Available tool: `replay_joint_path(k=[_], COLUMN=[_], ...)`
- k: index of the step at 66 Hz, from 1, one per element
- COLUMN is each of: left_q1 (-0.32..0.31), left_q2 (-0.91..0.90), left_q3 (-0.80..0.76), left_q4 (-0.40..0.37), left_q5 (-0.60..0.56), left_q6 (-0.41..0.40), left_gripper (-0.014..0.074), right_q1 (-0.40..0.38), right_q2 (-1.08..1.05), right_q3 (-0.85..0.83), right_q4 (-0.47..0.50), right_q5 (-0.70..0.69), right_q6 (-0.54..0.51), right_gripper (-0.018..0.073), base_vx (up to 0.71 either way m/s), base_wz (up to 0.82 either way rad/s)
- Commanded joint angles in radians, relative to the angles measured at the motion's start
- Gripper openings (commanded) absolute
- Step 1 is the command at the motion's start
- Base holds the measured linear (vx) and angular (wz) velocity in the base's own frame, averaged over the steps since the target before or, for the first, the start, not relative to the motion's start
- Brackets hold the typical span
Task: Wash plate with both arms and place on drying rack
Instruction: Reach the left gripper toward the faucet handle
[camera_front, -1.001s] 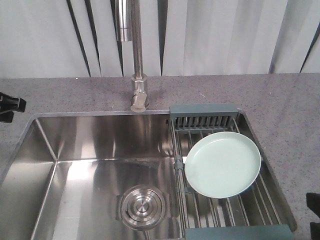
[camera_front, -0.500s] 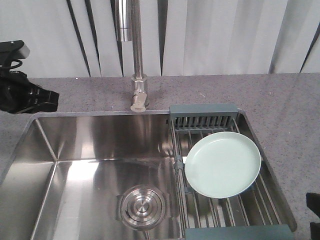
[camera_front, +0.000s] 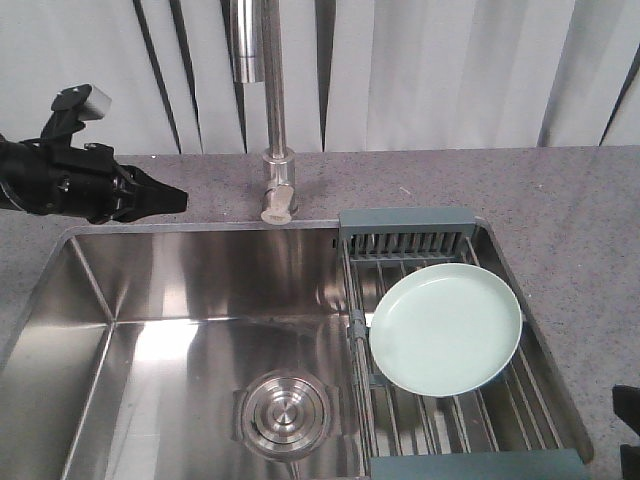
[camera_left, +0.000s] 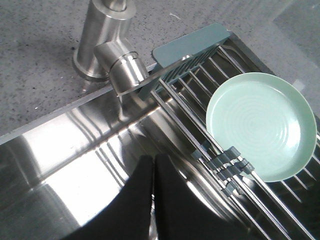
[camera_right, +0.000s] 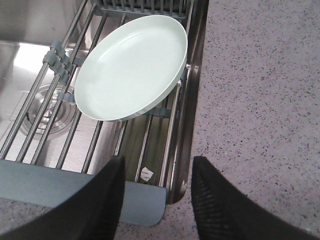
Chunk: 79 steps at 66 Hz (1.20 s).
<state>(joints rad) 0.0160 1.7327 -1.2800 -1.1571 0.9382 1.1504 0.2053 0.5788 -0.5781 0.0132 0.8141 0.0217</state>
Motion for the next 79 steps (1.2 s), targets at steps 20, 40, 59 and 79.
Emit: replay_joint_path(k=[20, 40, 59, 79], left_q1=[-0.080, -0.172, -0.185, -0.221], left_q2=[0.058, 0.058, 0.174, 0.277], left_q3=[-0.032, -0.041, -0.244, -0.368], left_q4=[-0.099, -0.081, -0.079, -0.056], left_q5=[-0.077, -0.214, 0.001, 0.093], left_q6=[0.202, 0.312, 0.324, 0.346], left_gripper=[-0.0007, -0.0008, -0.0008, -0.0008], right_q1=[0.002, 0.002, 0.002, 0.002], right_q2=[0.002, 0.002, 0.002, 0.002], right_q3=[-0.025, -0.025, -0.025, -0.025], right_q4=[-0.003, -0.003, -0.003, -0.003], right_q5=[-0.056, -0.056, -0.056, -0.056], right_q6=[0.000, 0.000, 0.000, 0.000], right_gripper=[0.0319, 0.0319, 0.0319, 0.0319], base_vx=[0.00, 0.00, 0.00, 0.00], base_wz=[0.00, 0.00, 0.00, 0.00])
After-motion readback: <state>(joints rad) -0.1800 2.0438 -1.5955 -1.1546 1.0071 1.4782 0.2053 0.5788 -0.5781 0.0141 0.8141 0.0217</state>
